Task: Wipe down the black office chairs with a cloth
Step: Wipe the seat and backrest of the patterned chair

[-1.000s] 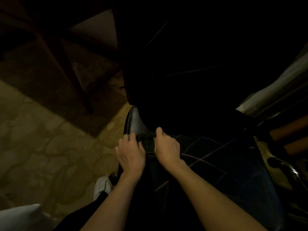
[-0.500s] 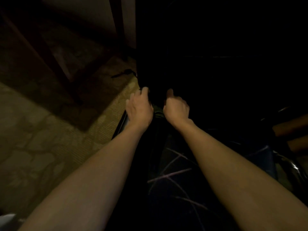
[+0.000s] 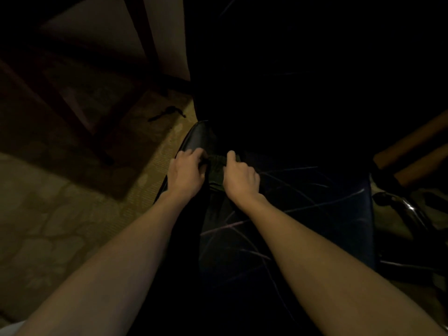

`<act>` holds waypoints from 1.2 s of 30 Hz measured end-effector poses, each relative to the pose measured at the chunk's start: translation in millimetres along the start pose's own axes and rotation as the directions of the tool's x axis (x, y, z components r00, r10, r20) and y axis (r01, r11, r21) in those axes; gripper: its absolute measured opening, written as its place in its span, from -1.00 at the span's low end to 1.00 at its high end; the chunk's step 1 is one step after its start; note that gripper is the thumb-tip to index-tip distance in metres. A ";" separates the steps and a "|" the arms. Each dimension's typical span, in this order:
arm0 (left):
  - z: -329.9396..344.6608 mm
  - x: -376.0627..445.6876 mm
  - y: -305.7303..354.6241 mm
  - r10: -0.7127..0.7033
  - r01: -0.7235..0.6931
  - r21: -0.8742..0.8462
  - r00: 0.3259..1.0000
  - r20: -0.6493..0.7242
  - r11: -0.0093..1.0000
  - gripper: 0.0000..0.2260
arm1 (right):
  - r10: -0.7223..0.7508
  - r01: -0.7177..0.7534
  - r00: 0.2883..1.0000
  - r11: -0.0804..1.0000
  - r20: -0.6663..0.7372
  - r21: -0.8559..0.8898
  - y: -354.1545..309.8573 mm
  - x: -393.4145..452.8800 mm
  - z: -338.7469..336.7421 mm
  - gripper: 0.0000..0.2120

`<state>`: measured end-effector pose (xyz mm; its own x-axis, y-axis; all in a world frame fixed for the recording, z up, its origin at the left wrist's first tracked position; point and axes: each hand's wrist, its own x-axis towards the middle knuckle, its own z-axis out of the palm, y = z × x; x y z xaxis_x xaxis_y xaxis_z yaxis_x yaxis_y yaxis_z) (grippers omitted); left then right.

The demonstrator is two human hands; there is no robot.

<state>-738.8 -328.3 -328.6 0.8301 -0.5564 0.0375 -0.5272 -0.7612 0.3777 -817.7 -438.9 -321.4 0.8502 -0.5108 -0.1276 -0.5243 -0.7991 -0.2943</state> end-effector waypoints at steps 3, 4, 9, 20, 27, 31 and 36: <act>-3.0 -23.9 -11.7 0.033 -0.033 -0.013 0.999 -0.028 0.999 -0.86 | -0.012 0.012 1.000 1.000 0.020 0.011 -3.3 -18.8 2.3 -0.68; -3.0 -34.1 -14.1 0.041 -0.042 -0.006 0.998 -0.043 0.999 -0.87 | -0.024 0.023 1.000 1.000 0.019 0.014 -3.7 -26.5 3.9 -0.67; -4.4 -84.8 -23.5 0.067 -0.066 0.017 0.994 -0.087 0.998 -0.88 | -0.070 0.069 0.997 0.996 0.024 0.050 -6.6 -72.5 12.6 -0.77; -18.0 -184.9 -32.9 0.045 -0.042 0.056 0.998 -0.041 0.998 -0.86 | -0.050 0.043 0.988 0.998 0.143 0.050 -22.5 -179.4 19.6 -0.74; -38.4 -220.5 5.9 -0.241 0.241 0.021 0.962 0.129 0.970 -0.83 | 0.017 -0.031 0.987 0.996 0.158 0.083 -29.1 -214.8 19.1 -0.77; -34.4 -234.0 12.5 -0.298 0.312 -0.121 0.947 0.120 0.942 -0.87 | 0.042 -0.056 0.986 0.995 0.159 0.082 -27.7 -228.2 19.6 -0.73; -27.8 -218.9 28.4 -0.348 0.344 -0.191 0.937 0.014 0.919 -0.80 | 0.064 -0.069 0.995 0.995 0.074 0.071 -24.3 -221.1 16.6 -0.77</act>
<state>-930.4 -218.9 -300.4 0.9590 -0.2616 -0.1095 -0.1644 -0.8274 0.5370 -992.1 -301.2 -301.7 0.8161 -0.5362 -0.2157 -0.5772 -0.7372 -0.3513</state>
